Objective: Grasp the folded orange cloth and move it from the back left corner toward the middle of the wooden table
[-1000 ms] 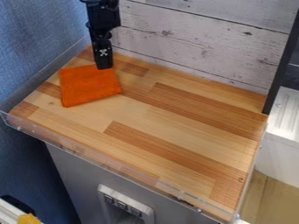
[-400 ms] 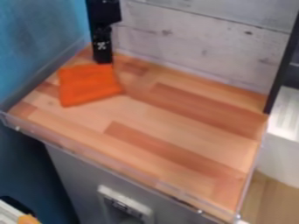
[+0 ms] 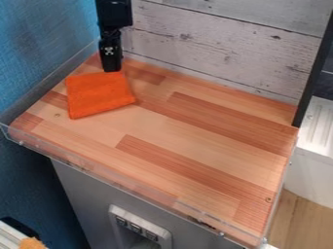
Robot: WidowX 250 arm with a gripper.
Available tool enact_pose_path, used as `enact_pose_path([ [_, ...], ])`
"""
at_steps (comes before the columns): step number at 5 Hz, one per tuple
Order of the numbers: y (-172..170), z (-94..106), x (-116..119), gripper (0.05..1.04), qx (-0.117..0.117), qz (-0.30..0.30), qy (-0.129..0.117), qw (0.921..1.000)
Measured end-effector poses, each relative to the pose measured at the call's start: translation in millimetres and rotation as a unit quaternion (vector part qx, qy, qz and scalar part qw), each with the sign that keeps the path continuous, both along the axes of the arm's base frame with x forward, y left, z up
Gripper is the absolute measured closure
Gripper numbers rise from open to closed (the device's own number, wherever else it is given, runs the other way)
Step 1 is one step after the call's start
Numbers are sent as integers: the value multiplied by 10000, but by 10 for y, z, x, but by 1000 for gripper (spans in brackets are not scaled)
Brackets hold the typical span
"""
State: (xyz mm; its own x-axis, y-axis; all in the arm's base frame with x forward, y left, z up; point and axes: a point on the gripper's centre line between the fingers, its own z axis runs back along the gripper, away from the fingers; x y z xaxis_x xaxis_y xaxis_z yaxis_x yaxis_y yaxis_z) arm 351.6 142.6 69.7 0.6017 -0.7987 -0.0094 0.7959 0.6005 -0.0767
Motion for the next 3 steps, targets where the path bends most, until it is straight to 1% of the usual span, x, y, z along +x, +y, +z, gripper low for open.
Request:
enact_pose_path([
  [1, 56, 50, 15, 85, 139, 26, -1, 9999],
  [2, 101, 5, -14, 130, 278, 26, 46, 9996],
  [3, 142, -110, -80, 408, 410, 122, 71, 9991],
])
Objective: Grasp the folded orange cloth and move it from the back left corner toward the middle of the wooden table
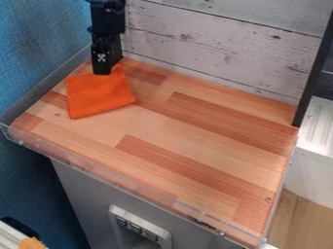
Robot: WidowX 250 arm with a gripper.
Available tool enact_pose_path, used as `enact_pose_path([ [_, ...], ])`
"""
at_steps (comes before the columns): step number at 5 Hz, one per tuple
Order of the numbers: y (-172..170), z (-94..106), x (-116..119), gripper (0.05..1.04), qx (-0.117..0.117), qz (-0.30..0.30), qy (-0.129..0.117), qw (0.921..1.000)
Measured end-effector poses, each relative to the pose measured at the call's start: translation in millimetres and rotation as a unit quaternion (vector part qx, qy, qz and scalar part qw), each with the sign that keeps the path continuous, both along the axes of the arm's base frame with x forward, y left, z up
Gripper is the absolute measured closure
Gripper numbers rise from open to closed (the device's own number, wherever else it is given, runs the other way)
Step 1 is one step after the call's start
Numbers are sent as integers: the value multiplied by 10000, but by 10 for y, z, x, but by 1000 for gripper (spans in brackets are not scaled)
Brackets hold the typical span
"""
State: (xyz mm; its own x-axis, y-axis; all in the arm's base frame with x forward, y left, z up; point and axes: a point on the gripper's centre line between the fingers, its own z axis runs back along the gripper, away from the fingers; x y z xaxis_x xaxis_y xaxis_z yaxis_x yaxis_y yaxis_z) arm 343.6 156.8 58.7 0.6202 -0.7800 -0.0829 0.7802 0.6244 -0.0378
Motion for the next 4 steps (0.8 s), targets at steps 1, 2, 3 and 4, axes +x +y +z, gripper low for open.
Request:
enact_pose_path([
  [1, -1, -87, -69, 707, 123, 29, -80, 9999],
  [2, 5, -168, -86, 922, 261, 98, -259, 9993],
  [3, -12, -262, -119, 1017, 333, 119, -457, 9983],
  [4, -49, -299, -130, 1024, 323, 78, -733, 9968],
])
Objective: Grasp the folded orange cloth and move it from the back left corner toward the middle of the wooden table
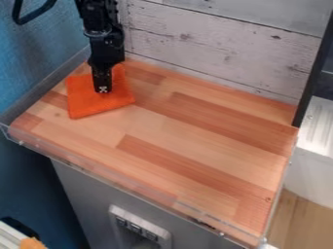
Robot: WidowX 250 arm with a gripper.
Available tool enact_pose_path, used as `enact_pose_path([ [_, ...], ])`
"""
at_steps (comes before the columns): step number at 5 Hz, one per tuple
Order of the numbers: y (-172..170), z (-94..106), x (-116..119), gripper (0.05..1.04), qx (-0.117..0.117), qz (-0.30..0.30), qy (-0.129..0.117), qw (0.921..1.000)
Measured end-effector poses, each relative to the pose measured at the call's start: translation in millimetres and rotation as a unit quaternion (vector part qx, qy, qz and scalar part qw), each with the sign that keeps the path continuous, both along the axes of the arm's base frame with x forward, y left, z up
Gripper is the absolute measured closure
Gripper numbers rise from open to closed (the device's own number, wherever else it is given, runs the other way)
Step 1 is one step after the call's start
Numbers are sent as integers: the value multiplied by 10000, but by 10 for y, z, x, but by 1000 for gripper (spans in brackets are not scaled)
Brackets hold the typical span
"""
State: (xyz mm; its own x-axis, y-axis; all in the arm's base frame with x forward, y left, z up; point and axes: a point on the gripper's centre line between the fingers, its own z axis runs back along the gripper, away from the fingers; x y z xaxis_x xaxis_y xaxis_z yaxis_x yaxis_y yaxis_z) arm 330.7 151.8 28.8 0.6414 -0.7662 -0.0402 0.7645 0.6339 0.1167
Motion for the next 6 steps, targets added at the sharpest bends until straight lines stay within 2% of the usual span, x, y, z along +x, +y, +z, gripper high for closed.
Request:
enact_pose_path([
  [2, 3, -26, -27, 1025, -314, 23, -343, 9989],
  [4, 116, 34, 60, 1025, -811, 101, -531, 9952],
  [6, 124, -127, 161, 1025, -1361, 119, -58, 9906],
])
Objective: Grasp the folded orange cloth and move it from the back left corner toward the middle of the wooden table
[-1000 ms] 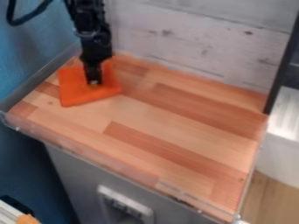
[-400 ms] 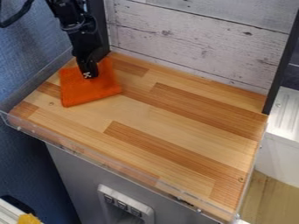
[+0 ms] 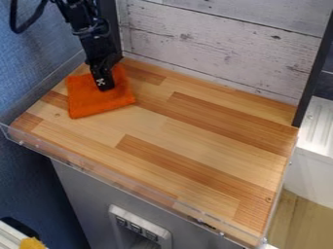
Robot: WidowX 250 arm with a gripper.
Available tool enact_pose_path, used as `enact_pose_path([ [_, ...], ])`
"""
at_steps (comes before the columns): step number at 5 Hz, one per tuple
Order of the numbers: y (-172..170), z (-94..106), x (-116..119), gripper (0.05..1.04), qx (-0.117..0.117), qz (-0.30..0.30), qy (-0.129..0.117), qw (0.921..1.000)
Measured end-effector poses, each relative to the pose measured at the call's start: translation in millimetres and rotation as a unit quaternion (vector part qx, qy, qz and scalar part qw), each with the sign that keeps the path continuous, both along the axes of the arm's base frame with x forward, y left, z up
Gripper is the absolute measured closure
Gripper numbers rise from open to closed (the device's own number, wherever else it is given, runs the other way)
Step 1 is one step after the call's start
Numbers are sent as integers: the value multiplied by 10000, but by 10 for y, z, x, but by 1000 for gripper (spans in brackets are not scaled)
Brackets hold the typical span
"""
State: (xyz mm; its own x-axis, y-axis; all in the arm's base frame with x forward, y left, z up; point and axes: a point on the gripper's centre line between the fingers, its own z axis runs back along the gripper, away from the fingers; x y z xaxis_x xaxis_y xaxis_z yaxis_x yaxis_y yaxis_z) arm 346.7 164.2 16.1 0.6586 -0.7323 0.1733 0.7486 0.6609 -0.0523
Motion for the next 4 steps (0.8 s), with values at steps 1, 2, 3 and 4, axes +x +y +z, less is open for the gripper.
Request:
enact_pose_path([
  [1, 36, -34, 40, 1025, -148, 49, 300, 9994],
  [2, -24, -67, -31, 1025, -147, 510, 608, 9967],
  [3, -310, -66, -121, 1025, -32, 1126, 1035, 9882],
  [4, -675, -75, -193, 1025, 217, 1814, 1424, 9728],
])
